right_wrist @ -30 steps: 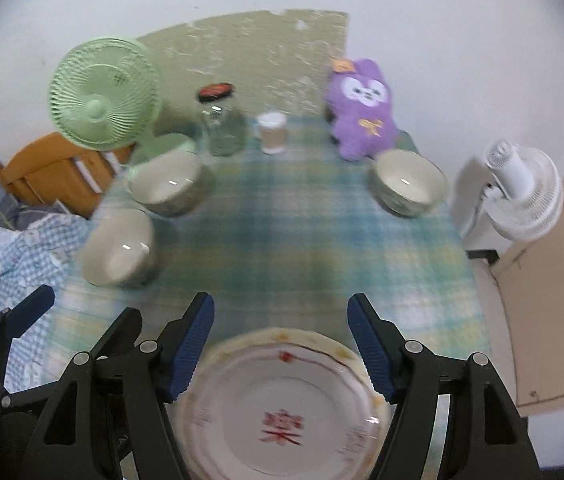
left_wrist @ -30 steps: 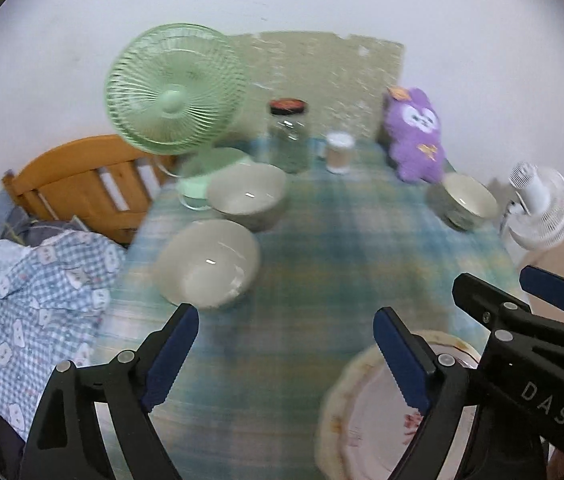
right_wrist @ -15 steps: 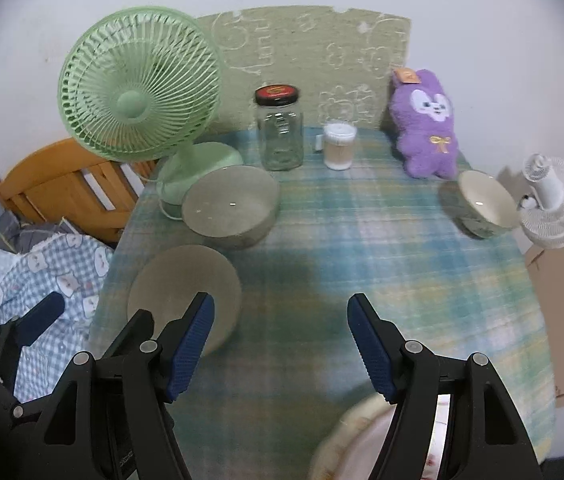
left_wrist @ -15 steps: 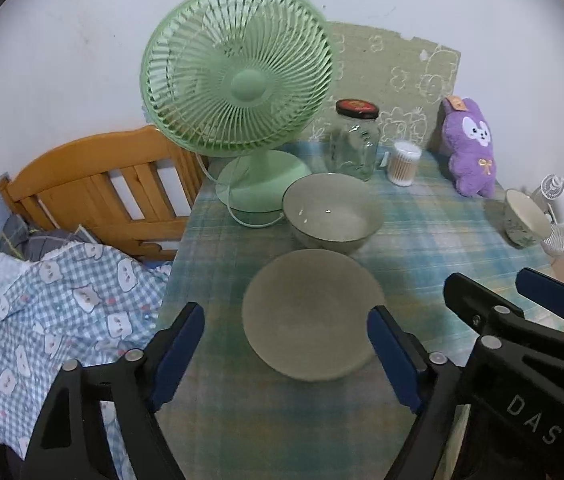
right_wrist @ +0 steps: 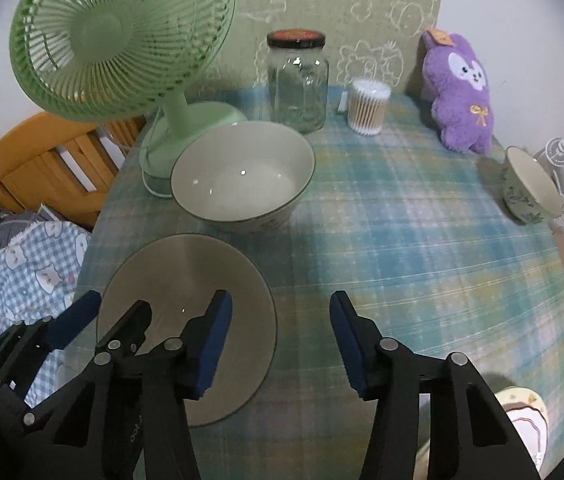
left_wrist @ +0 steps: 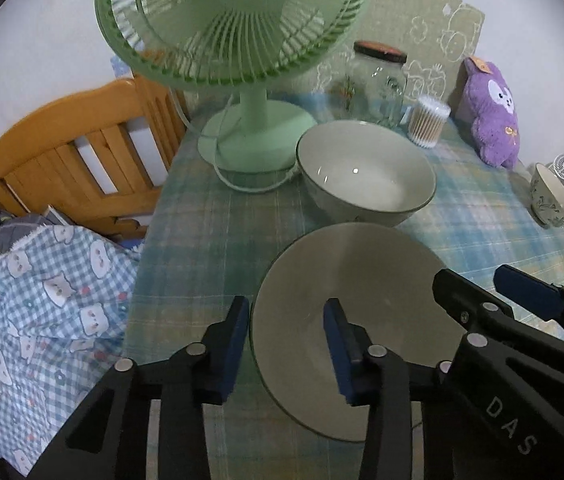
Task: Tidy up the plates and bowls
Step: 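Grasp the rim of the cream bowl with both grippers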
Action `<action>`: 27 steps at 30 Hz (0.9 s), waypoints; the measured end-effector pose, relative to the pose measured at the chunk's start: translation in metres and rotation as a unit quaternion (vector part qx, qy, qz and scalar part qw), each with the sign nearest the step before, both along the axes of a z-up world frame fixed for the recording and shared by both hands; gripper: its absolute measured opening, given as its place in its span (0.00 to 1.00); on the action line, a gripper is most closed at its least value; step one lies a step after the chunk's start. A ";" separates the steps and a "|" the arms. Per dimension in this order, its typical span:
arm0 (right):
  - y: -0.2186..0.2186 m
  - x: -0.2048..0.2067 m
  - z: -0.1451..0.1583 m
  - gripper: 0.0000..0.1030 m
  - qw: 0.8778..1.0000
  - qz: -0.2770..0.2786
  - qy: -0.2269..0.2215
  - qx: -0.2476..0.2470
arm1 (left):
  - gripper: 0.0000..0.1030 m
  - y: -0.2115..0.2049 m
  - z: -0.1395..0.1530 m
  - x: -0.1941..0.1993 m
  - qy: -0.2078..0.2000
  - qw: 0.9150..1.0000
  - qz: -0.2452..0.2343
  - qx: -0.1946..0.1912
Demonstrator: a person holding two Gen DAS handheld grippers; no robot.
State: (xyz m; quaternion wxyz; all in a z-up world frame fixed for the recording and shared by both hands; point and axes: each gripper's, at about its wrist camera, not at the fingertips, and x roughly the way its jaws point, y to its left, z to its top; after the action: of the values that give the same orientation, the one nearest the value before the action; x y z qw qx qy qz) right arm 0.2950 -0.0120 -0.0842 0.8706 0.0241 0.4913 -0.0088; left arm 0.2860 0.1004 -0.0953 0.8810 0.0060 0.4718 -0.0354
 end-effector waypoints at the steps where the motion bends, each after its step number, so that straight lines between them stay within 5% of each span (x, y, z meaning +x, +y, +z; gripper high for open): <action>1: 0.000 0.002 -0.003 0.47 1.000 -0.001 0.002 -0.001 | 0.32 0.000 -0.002 0.002 0.002 1.000 0.002 0.001; 10: 0.007 0.015 -0.024 0.20 1.000 0.003 0.028 0.002 | 0.21 0.003 -0.019 0.010 0.014 1.000 0.013 0.008; 13: 0.009 0.017 -0.024 0.18 1.000 0.003 0.030 -0.001 | 0.14 0.005 -0.019 0.009 0.011 1.000 0.020 0.010; 27: 0.005 -0.004 -0.010 0.18 0.999 -0.009 0.043 0.004 | 0.14 0.000 -0.003 -0.011 0.011 1.000 0.019 0.015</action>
State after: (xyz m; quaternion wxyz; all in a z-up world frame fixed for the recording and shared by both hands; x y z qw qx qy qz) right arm 0.2914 -0.0074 -0.0944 0.8487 0.0318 0.5277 -0.0160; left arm 0.2748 0.1002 -0.0981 0.8759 0.0098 0.4823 -0.0112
